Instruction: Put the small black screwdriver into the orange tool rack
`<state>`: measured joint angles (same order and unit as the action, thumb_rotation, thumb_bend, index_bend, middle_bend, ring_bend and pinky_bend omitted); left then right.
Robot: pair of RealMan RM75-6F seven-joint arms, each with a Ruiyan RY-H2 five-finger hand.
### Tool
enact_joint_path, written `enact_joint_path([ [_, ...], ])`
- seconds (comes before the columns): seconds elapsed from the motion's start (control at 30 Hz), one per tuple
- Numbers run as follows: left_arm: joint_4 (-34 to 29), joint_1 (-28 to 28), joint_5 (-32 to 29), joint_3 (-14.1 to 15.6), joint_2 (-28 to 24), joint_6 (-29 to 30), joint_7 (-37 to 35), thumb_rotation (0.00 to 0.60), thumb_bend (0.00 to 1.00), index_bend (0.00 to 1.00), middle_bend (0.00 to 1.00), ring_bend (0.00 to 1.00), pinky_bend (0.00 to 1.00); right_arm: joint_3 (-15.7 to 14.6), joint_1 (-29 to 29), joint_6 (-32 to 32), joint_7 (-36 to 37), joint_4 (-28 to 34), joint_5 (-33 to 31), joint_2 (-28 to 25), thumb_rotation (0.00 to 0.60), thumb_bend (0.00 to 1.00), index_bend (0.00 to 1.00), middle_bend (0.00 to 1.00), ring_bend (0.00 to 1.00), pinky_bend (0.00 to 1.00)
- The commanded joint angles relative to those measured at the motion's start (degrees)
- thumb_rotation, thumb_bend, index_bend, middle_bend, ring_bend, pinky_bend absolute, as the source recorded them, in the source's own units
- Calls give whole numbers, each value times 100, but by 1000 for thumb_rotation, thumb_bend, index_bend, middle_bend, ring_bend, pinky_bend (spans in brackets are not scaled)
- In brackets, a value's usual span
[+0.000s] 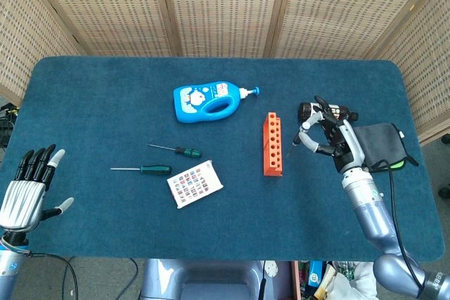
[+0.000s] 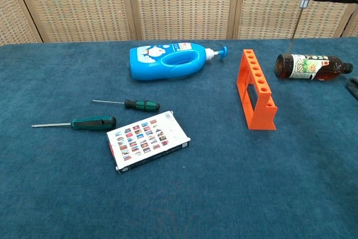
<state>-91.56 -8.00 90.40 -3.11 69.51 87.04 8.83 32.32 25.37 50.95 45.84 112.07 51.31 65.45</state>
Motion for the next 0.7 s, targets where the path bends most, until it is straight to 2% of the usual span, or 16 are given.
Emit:
enact_joint_path([
  [0.03,0,-25,-34,-10,20,-44,34,600,0,0,0,0,0,207,73,-256,553,-343,45,190,600,288,589,0,0,0],
  [0.2,17,-26,-70,-32,27,-28,51,600,0,0,0,0,0,327,93,-383,1149,-676,368,449,600,287,597,0,0,0],
  [0.7,64,-89,-200,-55,133,-146,265,600,0,0,0,0,0,250,240,-801,2062,-1700,951,890,600,287,603,0,0,0],
])
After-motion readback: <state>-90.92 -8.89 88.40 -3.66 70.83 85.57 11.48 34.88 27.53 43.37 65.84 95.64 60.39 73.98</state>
